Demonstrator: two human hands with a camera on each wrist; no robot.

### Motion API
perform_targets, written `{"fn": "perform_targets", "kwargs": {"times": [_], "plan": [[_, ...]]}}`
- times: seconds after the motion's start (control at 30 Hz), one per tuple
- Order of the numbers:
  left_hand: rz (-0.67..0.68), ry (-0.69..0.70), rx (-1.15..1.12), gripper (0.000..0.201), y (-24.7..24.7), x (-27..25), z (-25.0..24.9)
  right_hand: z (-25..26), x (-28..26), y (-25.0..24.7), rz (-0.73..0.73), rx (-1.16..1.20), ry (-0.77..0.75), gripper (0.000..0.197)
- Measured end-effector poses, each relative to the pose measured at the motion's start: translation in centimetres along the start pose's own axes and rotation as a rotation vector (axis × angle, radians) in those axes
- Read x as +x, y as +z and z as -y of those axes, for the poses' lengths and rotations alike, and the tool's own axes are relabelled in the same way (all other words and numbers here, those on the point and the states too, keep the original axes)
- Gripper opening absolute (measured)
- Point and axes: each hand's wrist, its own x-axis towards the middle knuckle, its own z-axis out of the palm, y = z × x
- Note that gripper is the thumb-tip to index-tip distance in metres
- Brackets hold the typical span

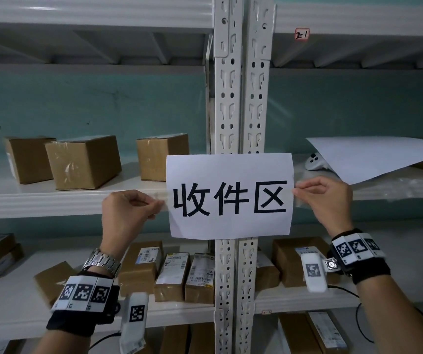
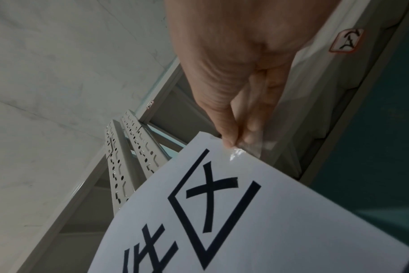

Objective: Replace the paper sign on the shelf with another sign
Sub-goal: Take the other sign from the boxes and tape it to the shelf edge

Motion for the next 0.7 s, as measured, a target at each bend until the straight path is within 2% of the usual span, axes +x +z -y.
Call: {"fn": "perform_targets", "kwargs": {"times": [0.27, 0.47, 0.7], "plan": [[-0.064, 0.067, 0.181, 0.023, -0.17, -0.07, -0.29, -0.23, 0.20, -0.42, -0.021, -0.033, 0.004, 0.021], [-0.027, 0.040, 0.084, 0.027, -0.59, 0.01, -0.39, -0.32, 0.13, -0.33, -0.037, -0.070, -0.044, 0.019], [-0.169, 0.064, -0.016, 0.034, -0.47, -0.12, -0.19, -0.61, 0.13, -0.22, -0.042, -0.073, -0.063, 0.019]]}}
